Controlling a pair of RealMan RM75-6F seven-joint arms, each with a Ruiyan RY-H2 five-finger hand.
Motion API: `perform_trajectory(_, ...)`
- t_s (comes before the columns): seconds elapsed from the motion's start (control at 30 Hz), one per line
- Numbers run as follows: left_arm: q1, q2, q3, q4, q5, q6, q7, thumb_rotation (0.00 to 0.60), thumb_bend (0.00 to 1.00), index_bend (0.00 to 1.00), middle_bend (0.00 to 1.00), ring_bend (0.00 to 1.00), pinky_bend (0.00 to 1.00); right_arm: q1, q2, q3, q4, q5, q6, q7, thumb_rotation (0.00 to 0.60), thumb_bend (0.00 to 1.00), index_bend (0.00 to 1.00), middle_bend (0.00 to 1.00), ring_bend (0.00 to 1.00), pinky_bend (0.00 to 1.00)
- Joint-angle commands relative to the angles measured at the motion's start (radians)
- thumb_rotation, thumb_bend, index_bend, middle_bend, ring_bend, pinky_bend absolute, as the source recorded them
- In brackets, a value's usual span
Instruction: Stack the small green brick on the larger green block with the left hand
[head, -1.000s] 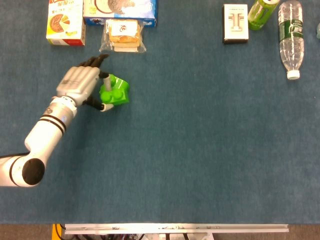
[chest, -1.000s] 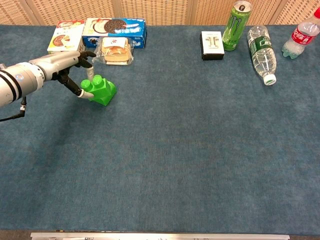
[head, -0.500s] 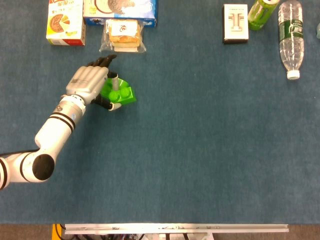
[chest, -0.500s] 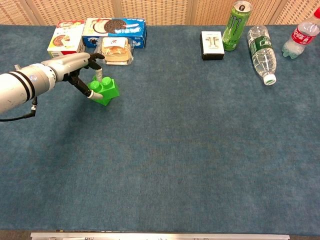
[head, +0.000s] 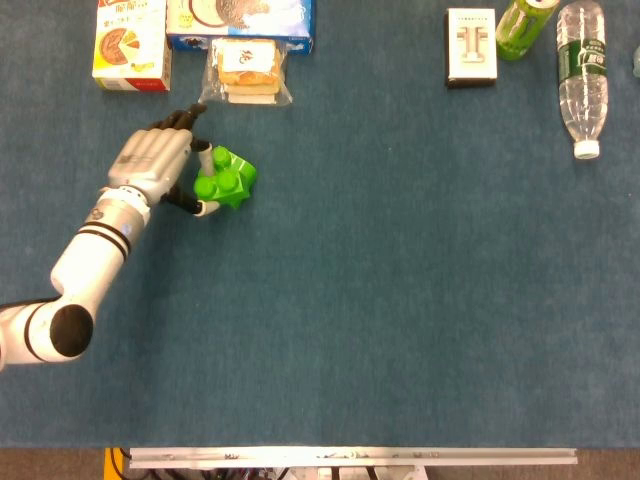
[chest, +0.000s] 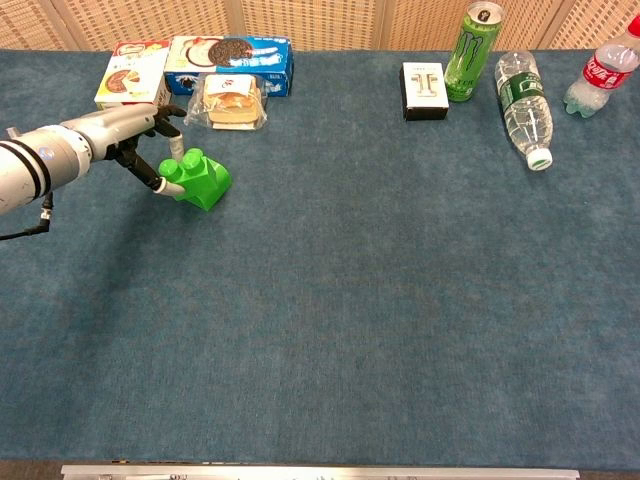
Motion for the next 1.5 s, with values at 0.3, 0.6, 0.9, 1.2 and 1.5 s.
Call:
perform_trajectory(0.3,0.026,0.026,0.001,0.029,0.018,-0.016,-0.039,0.6,0.19,0.62,0.0,0.0,0.12,-0.002,0.001,0.001,-0.001,0.0,0.005,0.003,0.6,0.19,0.28,0.34,0.27,0.45)
perform_trajectory(0.6,0.033,0.04,-0.006,-0.013,0.057,-0.002,-0.043,0.6,0.2,0.62,0.01,0.0,0.12,-0.002,0.001,0.001,-0.001,0.0,0.004,0.001,0.6,0.19,0.28,0.34,0.27,0.45)
perform_trajectory(0.9,0.009,0.035,-0.018,-0.036,0.021,0.029,0.013,0.6,0.2,0.62,0.01,0.0,0.12,-0.003,0.002,0.0,-0.002,-0.002,0.007,0.002,0.6,0.19,0.28,0.34,0.27,0.45)
perform_trajectory(1.2,-0.017,0.043,-0.013,-0.065,-0.087,0.105,0.129,0.6,0.2,0.62,0.01,0.0,0.13,-0.003,0.002,-0.001,-0.004,-0.005,0.005,0.0,0.6,0.19,0.28,0.34,0.27,0.45)
perform_trajectory(1.5,-0.067,0.046,-0.003,-0.103,-0.234,0.158,0.273,0.6,0.2,0.62,0.01,0.0,0.13,-0.002,0.001,-0.002,-0.004,-0.007,0.004,-0.002,0.6,0.19,0.28,0.34,0.27,0.45)
